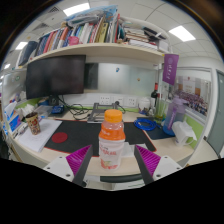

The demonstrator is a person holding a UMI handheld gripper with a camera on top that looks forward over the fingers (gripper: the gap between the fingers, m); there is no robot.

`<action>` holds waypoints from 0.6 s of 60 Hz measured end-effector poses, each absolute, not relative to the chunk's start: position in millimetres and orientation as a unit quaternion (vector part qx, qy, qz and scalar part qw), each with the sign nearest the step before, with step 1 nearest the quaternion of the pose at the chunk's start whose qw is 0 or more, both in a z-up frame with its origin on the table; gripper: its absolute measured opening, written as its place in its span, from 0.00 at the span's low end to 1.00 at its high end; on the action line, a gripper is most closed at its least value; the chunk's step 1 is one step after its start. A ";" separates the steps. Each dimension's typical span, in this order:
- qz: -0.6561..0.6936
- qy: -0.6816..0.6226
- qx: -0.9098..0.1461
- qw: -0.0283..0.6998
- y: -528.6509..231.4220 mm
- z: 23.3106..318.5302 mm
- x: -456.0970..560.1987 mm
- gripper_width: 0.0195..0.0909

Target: Pour water

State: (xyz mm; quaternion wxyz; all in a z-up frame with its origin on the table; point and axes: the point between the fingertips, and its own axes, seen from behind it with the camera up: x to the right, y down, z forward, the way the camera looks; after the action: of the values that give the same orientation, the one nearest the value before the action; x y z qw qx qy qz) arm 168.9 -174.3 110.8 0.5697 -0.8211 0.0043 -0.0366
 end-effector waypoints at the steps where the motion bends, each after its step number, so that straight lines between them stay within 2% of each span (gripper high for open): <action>1: -0.038 0.001 -0.820 0.571 -168.1 106.3 170.3 0.94; 7: -0.034 -0.009 -0.813 0.581 -142.4 92.2 171.4 0.92; 12: -0.022 -0.009 -0.806 0.591 -127.4 87.4 169.0 0.86; 20: -0.010 -0.012 -0.795 0.607 -107.2 82.4 165.7 0.69; 24: -0.008 -0.016 -0.791 0.611 -100.0 79.3 165.8 0.54; 36: -0.003 -0.023 -0.775 0.632 -95.0 82.3 162.4 0.36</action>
State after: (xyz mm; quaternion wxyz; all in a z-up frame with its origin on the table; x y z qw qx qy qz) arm 162.4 -95.0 82.3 0.6319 -0.7747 -0.0230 -0.0032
